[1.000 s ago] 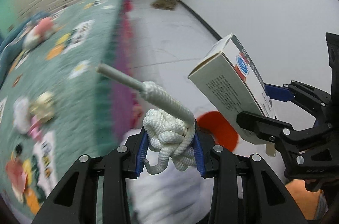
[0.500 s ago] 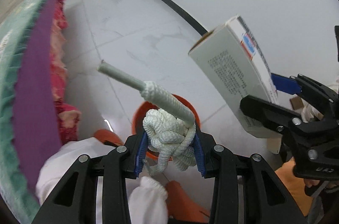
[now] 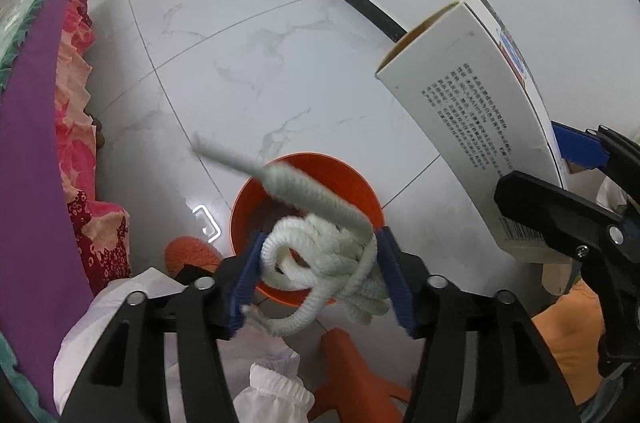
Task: Collect trash
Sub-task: 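Open the left gripper to drop the white rope into the orange bin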
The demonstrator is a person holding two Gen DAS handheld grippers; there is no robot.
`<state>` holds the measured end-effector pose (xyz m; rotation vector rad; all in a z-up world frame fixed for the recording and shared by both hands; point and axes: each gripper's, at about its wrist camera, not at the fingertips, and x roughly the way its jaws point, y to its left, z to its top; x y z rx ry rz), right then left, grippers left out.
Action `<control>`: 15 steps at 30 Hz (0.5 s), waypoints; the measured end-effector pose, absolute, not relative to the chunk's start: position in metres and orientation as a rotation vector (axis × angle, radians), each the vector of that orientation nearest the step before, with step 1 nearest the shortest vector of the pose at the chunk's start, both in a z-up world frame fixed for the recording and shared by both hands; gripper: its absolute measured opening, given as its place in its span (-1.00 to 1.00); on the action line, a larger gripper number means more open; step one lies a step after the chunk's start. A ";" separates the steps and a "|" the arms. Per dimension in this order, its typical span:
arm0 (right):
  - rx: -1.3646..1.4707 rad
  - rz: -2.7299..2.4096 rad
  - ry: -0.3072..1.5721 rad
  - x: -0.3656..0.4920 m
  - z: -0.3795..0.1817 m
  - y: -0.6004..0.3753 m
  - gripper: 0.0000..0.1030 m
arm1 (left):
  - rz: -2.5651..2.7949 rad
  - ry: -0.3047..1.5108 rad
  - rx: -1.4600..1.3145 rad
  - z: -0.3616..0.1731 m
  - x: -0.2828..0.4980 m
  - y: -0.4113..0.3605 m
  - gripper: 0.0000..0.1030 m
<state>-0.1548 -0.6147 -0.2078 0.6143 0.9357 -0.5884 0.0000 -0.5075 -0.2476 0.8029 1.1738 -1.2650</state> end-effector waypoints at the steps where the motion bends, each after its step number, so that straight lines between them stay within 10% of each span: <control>1: 0.616 -0.589 0.938 -0.153 -0.209 -0.615 0.27 | -1.262 1.175 0.803 -0.247 -0.001 -0.508 0.15; 15: 0.611 -0.557 0.974 -0.134 -0.223 -0.612 0.27 | -1.238 1.160 0.805 -0.244 0.001 -0.506 0.41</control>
